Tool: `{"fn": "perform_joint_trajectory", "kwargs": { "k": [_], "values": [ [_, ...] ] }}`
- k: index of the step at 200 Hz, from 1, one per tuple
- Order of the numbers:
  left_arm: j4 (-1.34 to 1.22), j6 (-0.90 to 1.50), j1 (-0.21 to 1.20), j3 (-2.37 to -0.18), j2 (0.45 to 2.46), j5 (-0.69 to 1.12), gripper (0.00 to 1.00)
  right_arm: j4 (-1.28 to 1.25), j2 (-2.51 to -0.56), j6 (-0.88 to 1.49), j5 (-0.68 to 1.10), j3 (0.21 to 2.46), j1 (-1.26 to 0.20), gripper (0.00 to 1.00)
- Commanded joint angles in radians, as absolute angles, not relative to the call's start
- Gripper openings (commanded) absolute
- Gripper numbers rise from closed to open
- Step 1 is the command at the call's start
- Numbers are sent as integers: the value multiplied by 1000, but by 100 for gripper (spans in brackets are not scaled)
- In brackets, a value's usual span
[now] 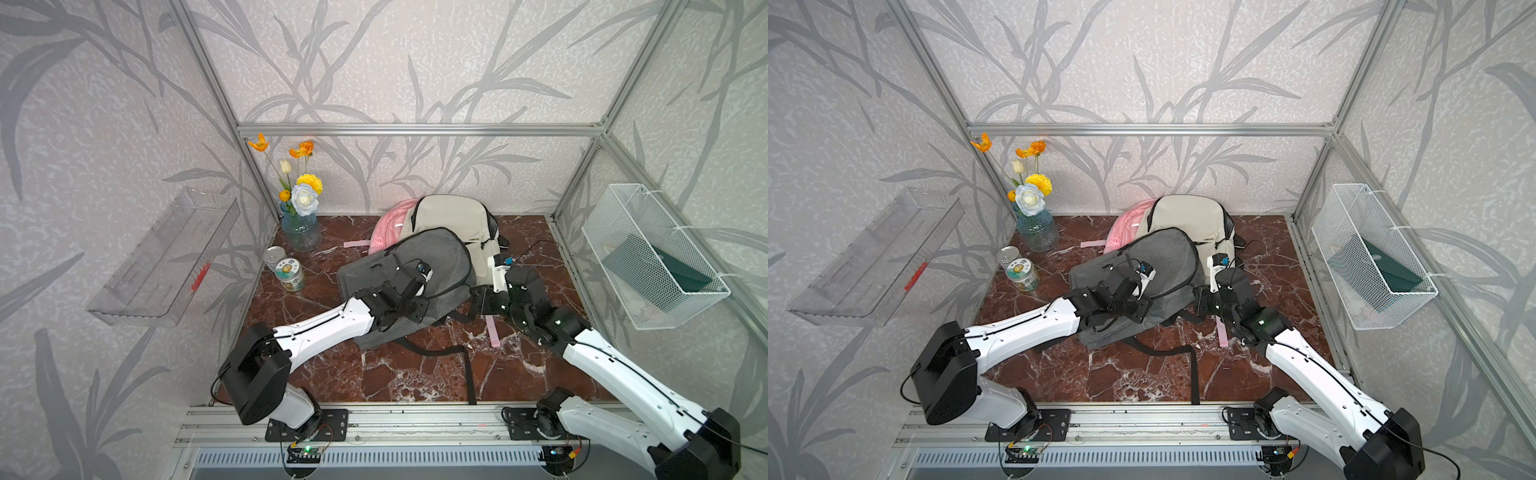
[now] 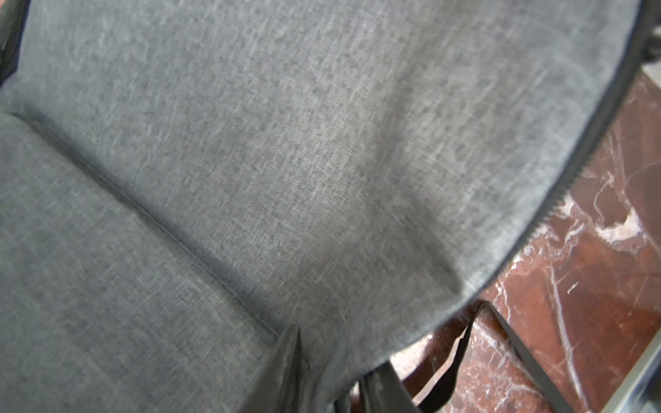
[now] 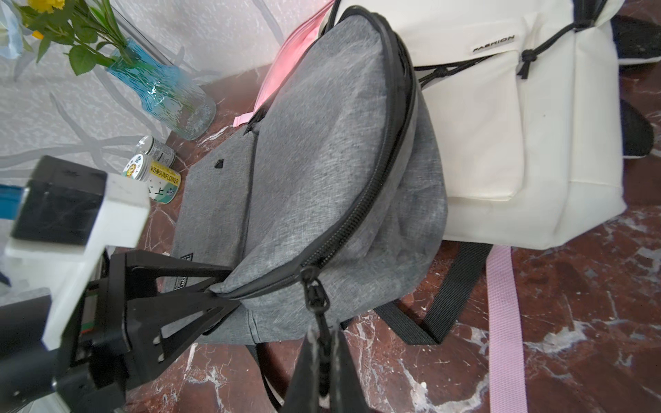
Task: Zip up the backpack
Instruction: Zip the zipper on the backpack.
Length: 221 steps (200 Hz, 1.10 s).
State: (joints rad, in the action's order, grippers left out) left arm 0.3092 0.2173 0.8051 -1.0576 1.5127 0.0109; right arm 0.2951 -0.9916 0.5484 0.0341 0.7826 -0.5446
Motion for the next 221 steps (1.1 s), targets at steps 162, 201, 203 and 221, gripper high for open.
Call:
{"fn": "perform_joint_trajectory", "kwargs": {
  "k": [162, 201, 203, 221],
  "values": [
    [212, 171, 839, -1191, 1609, 217, 59, 245, -993, 566, 38, 811, -629, 0],
    [270, 151, 844, -1197, 1620, 183, 29, 301, -964, 547, -79, 813, -615, 0],
    [276, 149, 844, -1196, 1619, 182, 27, 305, -963, 545, -83, 814, -610, 0],
    [338, 134, 855, -1182, 1598, 161, 16, 328, -961, 538, -68, 823, -536, 0]
  ]
}}
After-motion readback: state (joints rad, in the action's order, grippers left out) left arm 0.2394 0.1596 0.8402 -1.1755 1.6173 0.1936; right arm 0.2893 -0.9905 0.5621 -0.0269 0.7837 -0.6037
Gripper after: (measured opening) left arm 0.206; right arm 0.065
